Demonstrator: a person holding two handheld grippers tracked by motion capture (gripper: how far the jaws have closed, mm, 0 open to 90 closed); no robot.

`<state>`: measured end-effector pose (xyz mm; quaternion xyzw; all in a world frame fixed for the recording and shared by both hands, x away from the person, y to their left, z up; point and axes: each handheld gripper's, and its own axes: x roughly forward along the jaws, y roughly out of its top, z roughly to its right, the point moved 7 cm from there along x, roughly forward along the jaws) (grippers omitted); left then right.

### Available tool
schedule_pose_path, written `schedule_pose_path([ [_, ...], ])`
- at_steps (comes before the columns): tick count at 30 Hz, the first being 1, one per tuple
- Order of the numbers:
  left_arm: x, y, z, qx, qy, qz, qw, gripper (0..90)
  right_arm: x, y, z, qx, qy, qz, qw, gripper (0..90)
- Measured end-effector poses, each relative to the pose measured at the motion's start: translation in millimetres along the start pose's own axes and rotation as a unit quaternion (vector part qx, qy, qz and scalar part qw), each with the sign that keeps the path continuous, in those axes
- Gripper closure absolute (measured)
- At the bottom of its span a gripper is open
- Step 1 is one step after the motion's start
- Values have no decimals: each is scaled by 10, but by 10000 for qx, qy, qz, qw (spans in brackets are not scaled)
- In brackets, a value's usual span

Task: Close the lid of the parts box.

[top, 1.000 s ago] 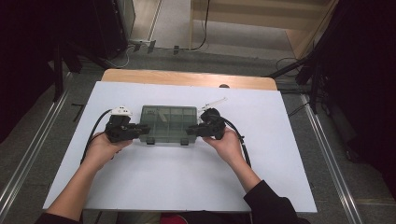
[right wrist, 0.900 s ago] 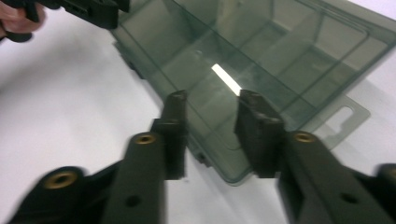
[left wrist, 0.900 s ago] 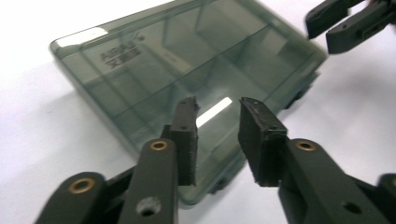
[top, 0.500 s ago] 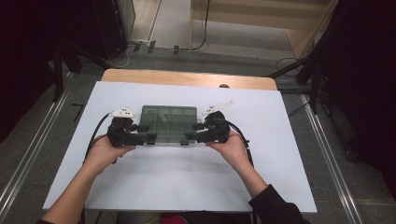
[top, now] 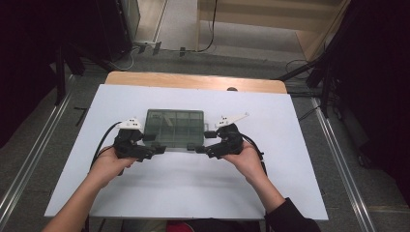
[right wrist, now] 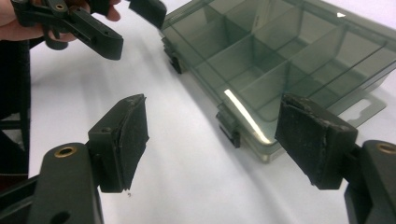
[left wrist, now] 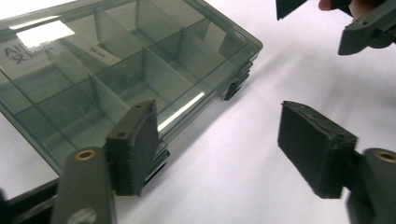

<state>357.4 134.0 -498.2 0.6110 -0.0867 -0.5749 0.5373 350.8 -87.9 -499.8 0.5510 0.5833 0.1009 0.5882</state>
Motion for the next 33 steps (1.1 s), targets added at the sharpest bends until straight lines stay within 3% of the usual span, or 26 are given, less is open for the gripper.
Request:
schedule_pose_path([
  [6, 1, -54, 54, 64, 28, 31, 10000, 263, -23, -86, -48, -35, -25, -25, 10000, 235],
  [9, 9, -103, 77, 114, 108, -64, 9999, 263, -39, -131, -71, -47, -46, -68, 10000, 235],
  [18, -7, -181, 209, 170, 32, 10, 9999, 263, -132, -232, -132, -192, -102, 31, 9998, 227],
  [33, -86, -372, 193, 200, 110, 6, 9997, 263, -303, -466, -111, -232, -196, 5, 9995, 227],
])
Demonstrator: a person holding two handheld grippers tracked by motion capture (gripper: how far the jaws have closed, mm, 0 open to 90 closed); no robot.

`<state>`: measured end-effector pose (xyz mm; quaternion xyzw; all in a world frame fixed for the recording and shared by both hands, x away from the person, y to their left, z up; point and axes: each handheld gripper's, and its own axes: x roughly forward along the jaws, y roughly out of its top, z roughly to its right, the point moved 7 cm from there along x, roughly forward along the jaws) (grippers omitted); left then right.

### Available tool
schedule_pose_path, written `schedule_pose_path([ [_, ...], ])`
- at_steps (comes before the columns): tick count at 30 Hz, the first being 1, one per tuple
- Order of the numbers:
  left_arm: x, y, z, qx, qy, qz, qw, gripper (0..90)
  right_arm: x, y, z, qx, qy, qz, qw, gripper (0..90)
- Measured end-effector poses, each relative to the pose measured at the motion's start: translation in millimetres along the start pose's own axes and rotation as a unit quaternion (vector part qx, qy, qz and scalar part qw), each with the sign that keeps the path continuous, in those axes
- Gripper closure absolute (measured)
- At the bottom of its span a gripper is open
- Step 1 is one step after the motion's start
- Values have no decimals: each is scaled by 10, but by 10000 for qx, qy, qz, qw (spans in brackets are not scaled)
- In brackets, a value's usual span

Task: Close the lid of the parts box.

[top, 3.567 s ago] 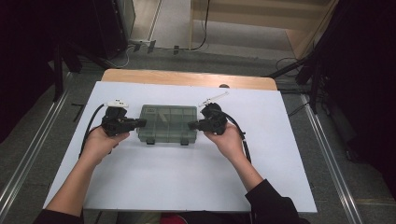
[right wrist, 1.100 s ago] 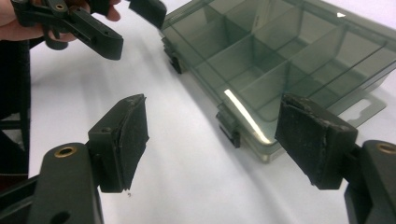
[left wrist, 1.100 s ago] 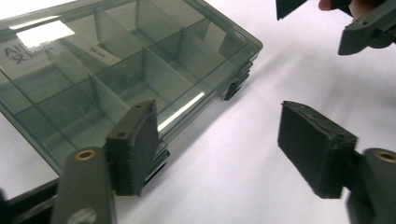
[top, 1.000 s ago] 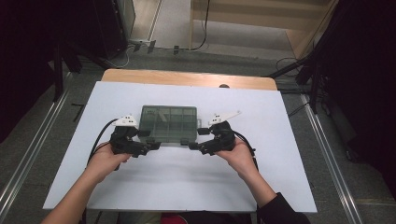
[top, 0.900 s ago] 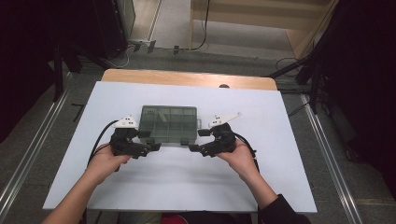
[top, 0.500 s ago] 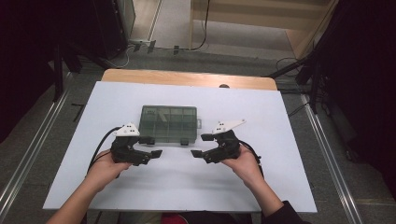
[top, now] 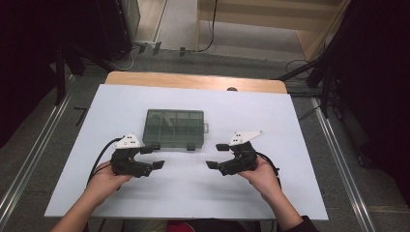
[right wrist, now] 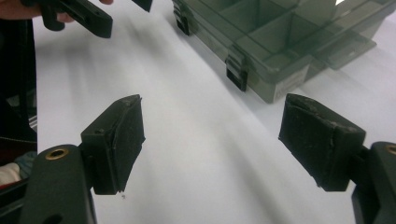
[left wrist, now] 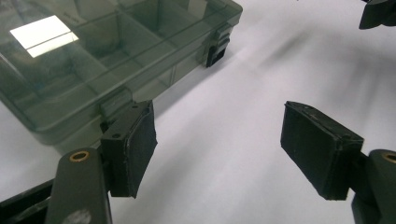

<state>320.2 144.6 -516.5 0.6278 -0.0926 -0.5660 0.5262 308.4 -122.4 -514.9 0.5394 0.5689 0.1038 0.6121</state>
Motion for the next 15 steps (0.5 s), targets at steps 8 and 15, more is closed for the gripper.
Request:
schedule_pose_path([
  [8, -73, -106, -46, 16, 89, -18, 10000, 263, -54, -166, 21, 86, -1, 1, 10000, 227],
  [15, -144, -199, -102, -61, 155, -36, 9999, 263, -192, -312, 80, 172, -138, -12, 9998, 227],
])
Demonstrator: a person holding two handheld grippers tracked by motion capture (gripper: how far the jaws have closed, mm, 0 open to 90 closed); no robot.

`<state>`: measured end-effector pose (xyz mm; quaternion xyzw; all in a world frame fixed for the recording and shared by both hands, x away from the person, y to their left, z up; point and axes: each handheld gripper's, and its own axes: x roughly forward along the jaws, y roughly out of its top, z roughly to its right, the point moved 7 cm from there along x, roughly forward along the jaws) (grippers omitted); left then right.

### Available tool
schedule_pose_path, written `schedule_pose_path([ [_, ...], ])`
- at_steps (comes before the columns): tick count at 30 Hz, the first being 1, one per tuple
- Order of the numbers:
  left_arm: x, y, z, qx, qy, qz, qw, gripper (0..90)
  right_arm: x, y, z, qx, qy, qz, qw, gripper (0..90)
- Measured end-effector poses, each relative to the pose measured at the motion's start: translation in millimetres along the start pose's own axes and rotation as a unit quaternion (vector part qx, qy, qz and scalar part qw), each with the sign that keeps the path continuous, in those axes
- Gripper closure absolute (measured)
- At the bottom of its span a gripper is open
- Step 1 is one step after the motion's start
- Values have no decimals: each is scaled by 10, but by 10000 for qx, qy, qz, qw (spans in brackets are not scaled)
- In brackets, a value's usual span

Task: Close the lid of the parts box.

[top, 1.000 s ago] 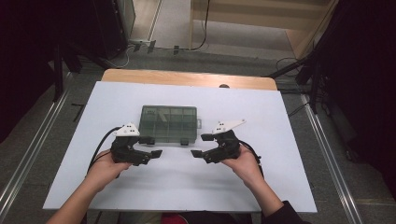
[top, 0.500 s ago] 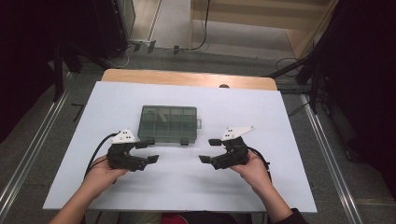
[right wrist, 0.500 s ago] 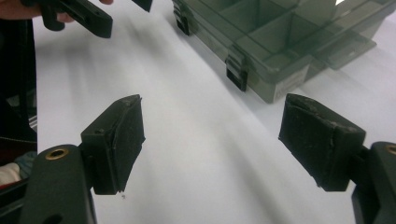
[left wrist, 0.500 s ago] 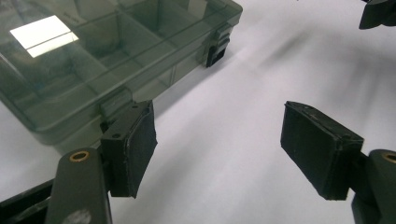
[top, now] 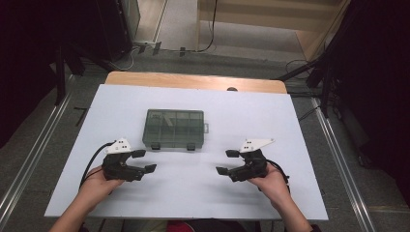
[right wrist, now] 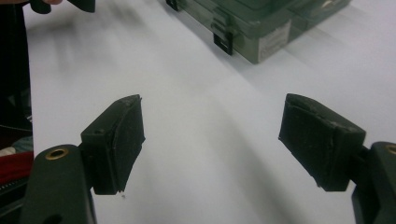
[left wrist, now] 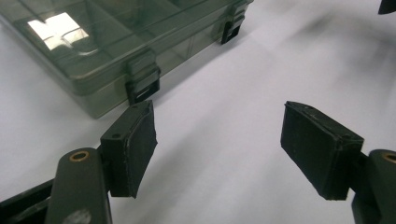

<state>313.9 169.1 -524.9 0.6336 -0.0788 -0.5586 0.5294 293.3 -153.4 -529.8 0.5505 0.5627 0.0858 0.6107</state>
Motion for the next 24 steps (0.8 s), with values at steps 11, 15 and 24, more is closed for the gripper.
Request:
schedule_pose_path([
  [11, -121, -98, -90, -3, 163, 54, 9999, 263, -259, -206, 141, 170, -329, 45, 9993, 227],
  [15, -154, -145, -117, -44, 196, 31, 9998, 263, -339, -271, 180, 231, -415, 72, 9988, 227],
  [24, -220, -225, -191, -108, 304, 33, 9995, 263, -418, -365, 203, 319, -537, 105, 9980, 227],
])
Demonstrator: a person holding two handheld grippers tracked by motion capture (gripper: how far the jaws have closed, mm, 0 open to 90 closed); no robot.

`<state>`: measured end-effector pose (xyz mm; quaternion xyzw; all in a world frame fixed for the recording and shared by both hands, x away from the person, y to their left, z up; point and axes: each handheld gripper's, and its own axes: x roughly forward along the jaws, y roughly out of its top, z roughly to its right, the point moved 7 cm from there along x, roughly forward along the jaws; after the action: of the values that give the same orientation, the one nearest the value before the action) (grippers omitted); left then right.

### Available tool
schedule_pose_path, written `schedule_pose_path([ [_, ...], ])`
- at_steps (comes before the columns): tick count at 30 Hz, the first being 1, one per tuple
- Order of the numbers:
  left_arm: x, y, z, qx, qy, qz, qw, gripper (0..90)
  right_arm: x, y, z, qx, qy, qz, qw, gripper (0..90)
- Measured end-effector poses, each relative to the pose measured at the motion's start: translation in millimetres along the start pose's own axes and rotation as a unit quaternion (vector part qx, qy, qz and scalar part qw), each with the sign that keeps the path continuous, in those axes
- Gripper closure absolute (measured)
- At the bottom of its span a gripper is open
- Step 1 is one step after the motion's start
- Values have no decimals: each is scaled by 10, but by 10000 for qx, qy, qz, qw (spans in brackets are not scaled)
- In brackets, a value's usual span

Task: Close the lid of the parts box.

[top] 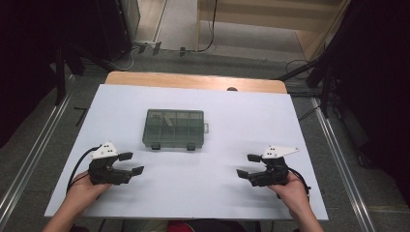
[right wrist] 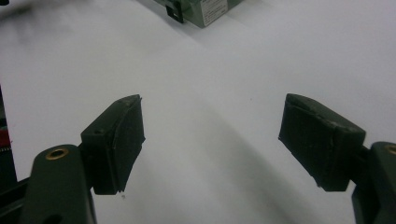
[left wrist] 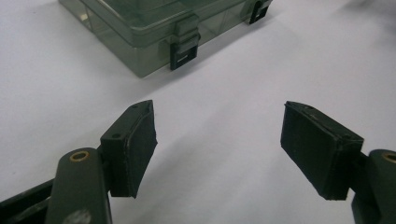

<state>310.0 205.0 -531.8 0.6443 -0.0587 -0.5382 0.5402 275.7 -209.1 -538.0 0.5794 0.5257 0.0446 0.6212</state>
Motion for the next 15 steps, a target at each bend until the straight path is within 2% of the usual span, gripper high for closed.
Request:
schedule_pose_path([
  [15, 4, -34, -67, -51, 54, 6, 10000, 263, -3, -58, 88, 122, -96, -28, 9999, 227],
])
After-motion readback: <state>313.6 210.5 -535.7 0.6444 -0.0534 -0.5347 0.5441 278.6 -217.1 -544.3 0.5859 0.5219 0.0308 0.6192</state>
